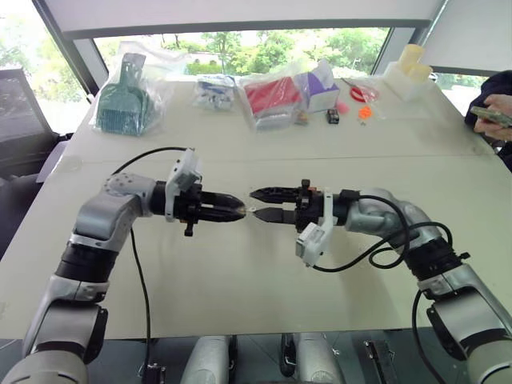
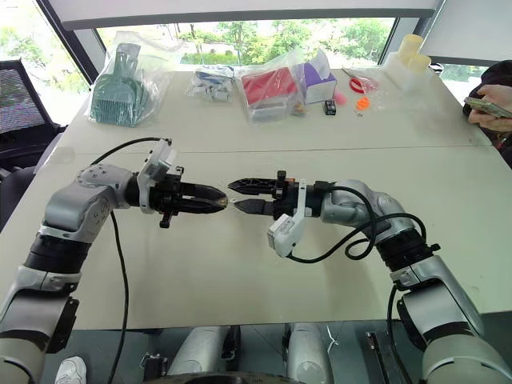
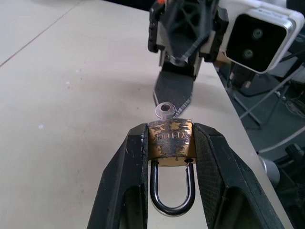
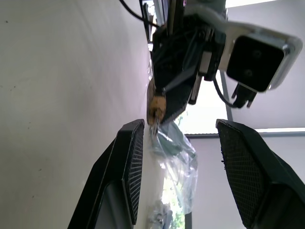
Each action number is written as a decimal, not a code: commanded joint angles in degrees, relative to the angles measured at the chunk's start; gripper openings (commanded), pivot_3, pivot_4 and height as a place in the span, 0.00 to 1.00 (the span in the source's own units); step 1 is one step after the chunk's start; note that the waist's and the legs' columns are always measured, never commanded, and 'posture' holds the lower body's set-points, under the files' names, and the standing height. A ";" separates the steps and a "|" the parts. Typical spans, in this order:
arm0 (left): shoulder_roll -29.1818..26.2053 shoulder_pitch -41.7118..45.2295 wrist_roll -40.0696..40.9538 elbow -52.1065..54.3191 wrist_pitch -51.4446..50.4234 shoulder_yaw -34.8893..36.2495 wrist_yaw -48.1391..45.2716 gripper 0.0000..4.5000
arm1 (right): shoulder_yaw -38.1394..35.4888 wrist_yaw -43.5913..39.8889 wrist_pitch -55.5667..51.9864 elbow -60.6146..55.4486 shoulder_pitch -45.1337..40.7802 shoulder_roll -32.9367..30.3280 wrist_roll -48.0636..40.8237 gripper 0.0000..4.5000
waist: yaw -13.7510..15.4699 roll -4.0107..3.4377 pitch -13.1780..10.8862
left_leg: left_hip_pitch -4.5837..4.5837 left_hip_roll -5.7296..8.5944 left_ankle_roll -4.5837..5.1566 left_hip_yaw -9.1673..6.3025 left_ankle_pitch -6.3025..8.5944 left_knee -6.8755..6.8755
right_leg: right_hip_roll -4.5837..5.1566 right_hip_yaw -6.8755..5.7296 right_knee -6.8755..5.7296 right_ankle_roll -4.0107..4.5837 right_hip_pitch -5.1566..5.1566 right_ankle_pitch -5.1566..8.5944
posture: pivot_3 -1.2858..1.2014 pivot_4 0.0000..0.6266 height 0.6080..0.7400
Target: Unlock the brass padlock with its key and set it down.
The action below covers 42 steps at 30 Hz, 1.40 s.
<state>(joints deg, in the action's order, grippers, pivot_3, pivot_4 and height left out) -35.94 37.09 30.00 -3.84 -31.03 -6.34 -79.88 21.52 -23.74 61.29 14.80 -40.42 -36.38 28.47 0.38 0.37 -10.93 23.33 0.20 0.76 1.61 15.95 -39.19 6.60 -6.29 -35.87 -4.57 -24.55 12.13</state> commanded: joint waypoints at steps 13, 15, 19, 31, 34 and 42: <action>0.28 0.21 2.24 4.26 -2.23 1.20 0.75 0.17 | 0.61 -0.90 1.11 1.69 -3.40 2.43 -1.37 0.54 | -0.09 0.00 0.00 | -0.01 0.00 0.00 0.00 0.00 0.00 | 0.00 0.02 -0.05 0.00 -0.01 0.00 | 0.52 0.24 1.00; 0.38 0.20 1.99 4.12 -2.11 1.15 0.85 0.17 | 0.75 -1.04 1.04 1.39 -3.43 2.75 -1.58 0.42 | -0.14 0.00 0.00 | -0.01 0.00 -0.01 0.00 0.00 0.00 | 0.00 0.02 -0.06 0.01 -0.01 0.00 | 0.52 0.24 1.00; 0.56 0.25 1.74 3.73 -1.73 1.08 1.03 0.17 | 0.90 -1.45 0.94 0.85 -3.18 3.02 -1.82 0.02 | -0.11 0.00 0.00 | -0.01 0.00 -0.01 0.00 0.00 0.00 | 0.00 0.02 -0.06 0.01 -0.01 0.00 | 0.52 0.24 1.00; -1.01 0.09 0.38 4.02 -5.61 0.22 3.84 0.17 | 1.18 -1.47 0.90 1.07 -2.81 3.23 -1.24 0.01 | -0.11 0.00 0.00 | -0.01 0.00 -0.01 0.00 -0.01 0.00 | 0.00 0.02 -0.07 0.01 -0.01 0.00 | 0.52 0.24 1.00; -1.60 -0.73 1.89 5.41 -6.33 2.05 4.00 0.57 | 1.23 -1.69 0.50 1.43 -2.69 3.19 -1.17 0.00 | -0.21 0.00 0.00 | -0.03 0.00 -0.01 0.00 -0.01 0.00 | 0.00 0.04 -0.08 0.01 -0.01 0.00 | 0.52 0.24 1.00; -4.74 -3.98 5.10 8.91 -7.28 8.81 7.42 0.99 | 0.98 -1.24 0.23 2.81 -2.67 3.12 -0.36 0.00 | -0.34 0.00 -0.01 | -0.03 -0.01 -0.02 -0.01 -0.01 0.00 | 0.00 0.05 -0.10 0.01 -0.04 0.01 | 0.52 0.24 1.00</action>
<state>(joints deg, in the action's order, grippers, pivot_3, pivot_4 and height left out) -40.21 33.28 33.51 3.20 -38.61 -0.35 -73.90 23.55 -25.77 61.57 17.94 -42.50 -33.45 28.53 0.04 0.37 -10.94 23.29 0.19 0.73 1.61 15.94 -39.19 6.61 -6.24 -35.98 -4.55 -24.59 12.14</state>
